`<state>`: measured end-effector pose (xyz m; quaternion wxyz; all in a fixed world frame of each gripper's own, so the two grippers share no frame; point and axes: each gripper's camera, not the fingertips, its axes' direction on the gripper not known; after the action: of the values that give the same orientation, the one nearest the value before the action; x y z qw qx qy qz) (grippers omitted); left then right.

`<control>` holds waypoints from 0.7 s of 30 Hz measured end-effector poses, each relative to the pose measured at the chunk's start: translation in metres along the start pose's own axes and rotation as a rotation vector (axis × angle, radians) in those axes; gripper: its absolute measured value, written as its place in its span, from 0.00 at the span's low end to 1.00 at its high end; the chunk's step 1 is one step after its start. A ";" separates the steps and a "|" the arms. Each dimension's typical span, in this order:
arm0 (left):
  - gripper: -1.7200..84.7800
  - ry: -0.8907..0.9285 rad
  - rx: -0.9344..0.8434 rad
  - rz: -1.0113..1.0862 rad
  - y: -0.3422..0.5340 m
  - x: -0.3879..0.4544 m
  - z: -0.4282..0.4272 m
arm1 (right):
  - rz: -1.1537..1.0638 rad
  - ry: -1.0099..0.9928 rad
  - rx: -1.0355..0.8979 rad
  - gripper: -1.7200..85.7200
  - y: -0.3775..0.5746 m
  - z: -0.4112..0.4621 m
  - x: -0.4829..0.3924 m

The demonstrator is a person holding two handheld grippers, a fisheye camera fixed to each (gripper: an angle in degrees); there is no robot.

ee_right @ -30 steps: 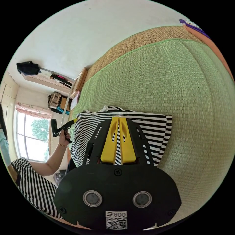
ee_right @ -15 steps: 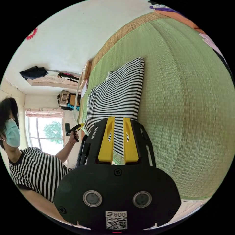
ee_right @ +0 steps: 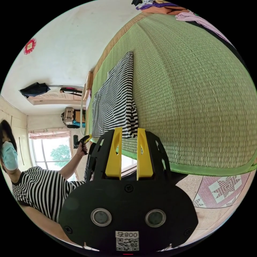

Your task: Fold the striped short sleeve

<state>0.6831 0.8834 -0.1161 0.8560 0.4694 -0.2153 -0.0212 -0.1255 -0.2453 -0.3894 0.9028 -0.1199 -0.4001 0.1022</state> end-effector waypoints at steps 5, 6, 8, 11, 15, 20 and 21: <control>0.05 -0.018 -0.019 -0.010 0.001 0.019 -0.009 | -0.013 0.025 -0.006 0.10 0.003 0.003 -0.008; 0.05 -0.022 -0.021 -0.012 0.002 0.025 -0.012 | -0.021 0.046 -0.010 0.10 0.004 0.004 -0.013; 0.05 -0.032 -0.019 -0.011 0.003 0.033 -0.019 | -0.039 0.080 -0.018 0.09 0.006 0.007 -0.021; 0.04 -0.043 -0.019 -0.010 0.005 0.048 -0.031 | -0.052 0.134 -0.023 0.07 0.007 0.011 -0.032; 0.04 -0.058 -0.027 -0.006 0.007 0.072 -0.048 | -0.073 0.192 -0.055 0.05 0.008 0.020 -0.047; 0.04 -0.127 -0.064 0.018 0.008 0.103 -0.064 | -0.092 0.222 -0.105 0.04 0.022 0.029 -0.061; 0.04 -0.135 -0.067 0.017 0.010 0.110 -0.069 | -0.098 0.217 -0.126 0.04 0.027 0.032 -0.064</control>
<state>0.8084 0.9175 -0.1019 0.8549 0.4361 -0.2758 -0.0529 -0.1940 -0.2330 -0.4217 0.9355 -0.1671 -0.3109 0.0192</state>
